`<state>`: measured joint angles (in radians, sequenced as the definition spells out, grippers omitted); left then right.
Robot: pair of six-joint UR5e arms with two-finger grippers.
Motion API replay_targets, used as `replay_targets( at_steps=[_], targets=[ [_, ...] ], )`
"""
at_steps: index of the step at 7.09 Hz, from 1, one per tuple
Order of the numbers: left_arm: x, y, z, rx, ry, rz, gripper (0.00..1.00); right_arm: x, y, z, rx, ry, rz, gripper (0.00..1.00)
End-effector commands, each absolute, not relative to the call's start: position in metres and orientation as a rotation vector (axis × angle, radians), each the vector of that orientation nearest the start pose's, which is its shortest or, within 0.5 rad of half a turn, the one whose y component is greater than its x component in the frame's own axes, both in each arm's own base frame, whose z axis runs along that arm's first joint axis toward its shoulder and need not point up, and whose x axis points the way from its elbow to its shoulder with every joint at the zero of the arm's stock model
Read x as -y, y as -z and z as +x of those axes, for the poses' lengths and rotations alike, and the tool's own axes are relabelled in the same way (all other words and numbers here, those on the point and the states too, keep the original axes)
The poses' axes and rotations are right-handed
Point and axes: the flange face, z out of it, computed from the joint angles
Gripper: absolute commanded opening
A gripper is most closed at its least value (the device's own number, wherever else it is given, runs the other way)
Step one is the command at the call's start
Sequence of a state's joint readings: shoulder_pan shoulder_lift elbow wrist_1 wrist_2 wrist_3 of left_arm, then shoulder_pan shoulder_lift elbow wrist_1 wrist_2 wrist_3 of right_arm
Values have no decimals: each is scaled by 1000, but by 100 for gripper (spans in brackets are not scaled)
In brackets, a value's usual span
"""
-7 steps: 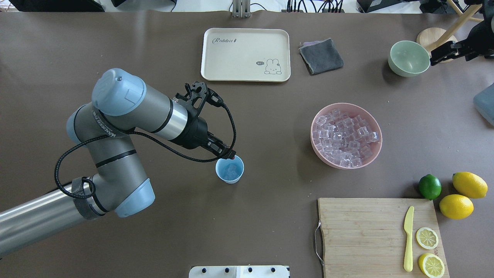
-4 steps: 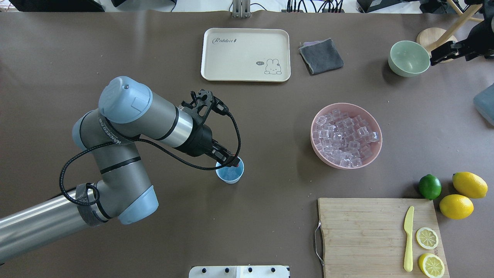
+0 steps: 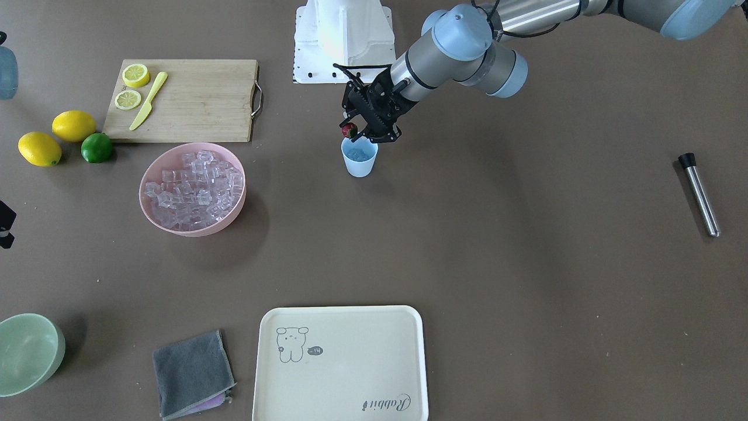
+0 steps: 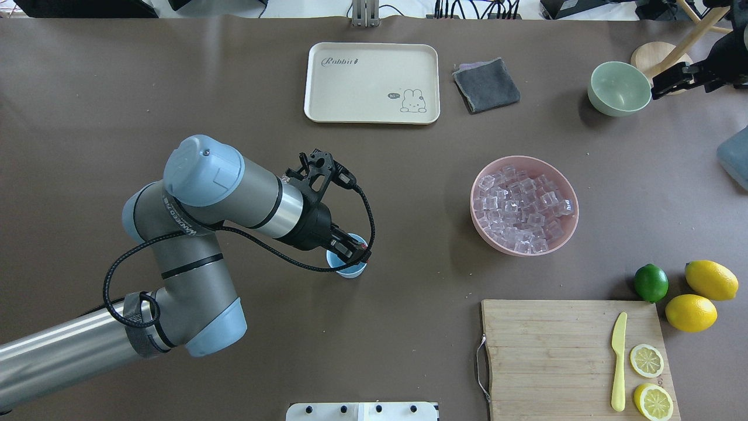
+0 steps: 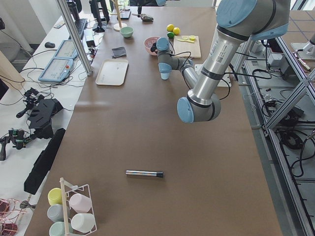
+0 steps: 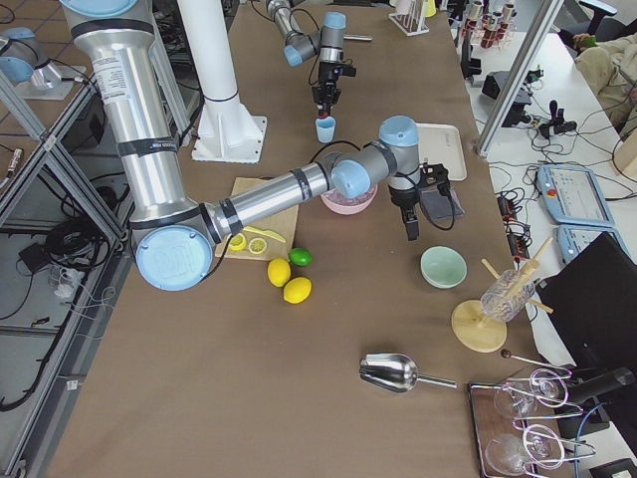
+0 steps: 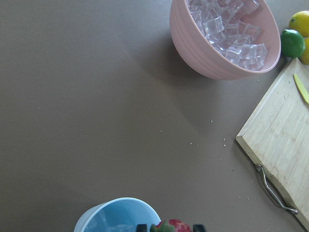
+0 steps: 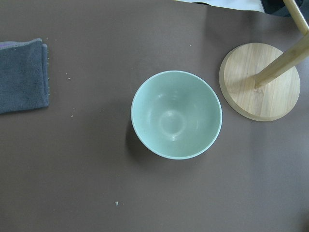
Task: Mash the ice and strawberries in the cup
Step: 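Lower the strawberry into the blue cup with the left gripper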
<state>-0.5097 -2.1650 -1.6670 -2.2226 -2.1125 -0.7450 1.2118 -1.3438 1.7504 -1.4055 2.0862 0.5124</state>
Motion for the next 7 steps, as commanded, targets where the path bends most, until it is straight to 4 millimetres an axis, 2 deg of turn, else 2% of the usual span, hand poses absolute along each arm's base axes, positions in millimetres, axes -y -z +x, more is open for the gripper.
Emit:
replay_targets(
  at_steps=[1,5,7],
  targets=[
    [382,-186,529,-1325,-625,462,0,579,-440,-127,689,3,296,100],
    [374,-188,533,-1337,-639,464,0,578,-443,-127,688,0,291,100],
    [380,-195,528,-1325,-637,472,0,578,-445,-127,686,-1,289,100]
  ],
)
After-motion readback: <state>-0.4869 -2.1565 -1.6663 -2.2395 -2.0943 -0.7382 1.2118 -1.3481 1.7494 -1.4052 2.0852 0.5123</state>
